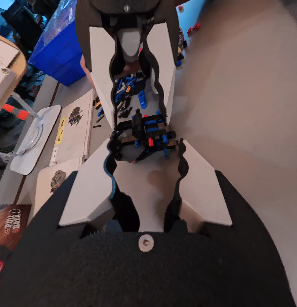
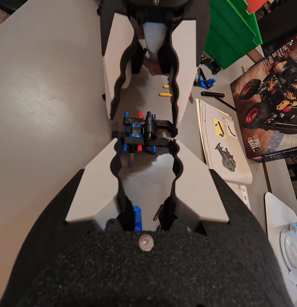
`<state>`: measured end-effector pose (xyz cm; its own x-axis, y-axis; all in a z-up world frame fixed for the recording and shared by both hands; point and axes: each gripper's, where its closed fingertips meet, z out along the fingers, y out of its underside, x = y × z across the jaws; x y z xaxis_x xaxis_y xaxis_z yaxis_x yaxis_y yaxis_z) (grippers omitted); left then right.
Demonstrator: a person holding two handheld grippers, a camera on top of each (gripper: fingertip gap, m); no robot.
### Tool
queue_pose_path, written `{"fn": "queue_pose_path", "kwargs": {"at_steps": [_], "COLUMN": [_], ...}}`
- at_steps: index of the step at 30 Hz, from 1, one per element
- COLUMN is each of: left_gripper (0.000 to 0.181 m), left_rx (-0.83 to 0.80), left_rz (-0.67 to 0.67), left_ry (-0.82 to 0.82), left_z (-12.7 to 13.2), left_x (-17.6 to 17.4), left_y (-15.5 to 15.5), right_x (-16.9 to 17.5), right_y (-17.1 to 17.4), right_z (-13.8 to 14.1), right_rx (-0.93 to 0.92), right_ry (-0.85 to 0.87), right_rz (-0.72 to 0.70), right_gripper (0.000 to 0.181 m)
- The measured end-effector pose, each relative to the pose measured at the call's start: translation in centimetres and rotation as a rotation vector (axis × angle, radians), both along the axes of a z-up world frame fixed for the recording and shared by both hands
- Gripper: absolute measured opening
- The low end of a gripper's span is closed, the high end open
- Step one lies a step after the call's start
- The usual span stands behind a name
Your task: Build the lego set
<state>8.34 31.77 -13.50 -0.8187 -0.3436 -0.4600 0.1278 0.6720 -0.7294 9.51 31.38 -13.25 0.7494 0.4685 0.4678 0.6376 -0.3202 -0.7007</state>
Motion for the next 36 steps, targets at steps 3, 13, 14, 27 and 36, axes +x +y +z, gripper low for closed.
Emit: {"fn": "queue_pose_path", "kwargs": {"at_steps": [3,13,14,27,36], "left_gripper": [0.076,0.047,0.045,0.007,0.007], "left_rx": [-0.048,0.096,0.106,0.035,0.148], "left_rz": [-0.030,0.057,0.066,0.349,0.372], "left_ry": [0.036,0.589,0.586,-0.225,-0.531], "left_z": [1.9,-3.5,-3.9,4.8,7.5], "left_x": [-0.8,-6.5,-6.6,-2.1,-2.7], "left_y": [0.4,4.6,4.6,4.5,2.4], "right_x": [0.1,-0.6,-0.7,-4.4,-4.5], "right_y": [-0.1,0.0,-0.1,1.7,2.2], "right_z": [0.0,3.5,3.7,5.2,7.4], "right_rx": [-0.007,0.070,0.066,-0.086,0.048], "right_ry": [-0.003,0.181,0.220,0.779,0.813], "right_rz": [-0.003,0.001,0.001,-0.014,-0.003], "right_gripper": [0.060,0.055,0.053,0.028,0.020]}}
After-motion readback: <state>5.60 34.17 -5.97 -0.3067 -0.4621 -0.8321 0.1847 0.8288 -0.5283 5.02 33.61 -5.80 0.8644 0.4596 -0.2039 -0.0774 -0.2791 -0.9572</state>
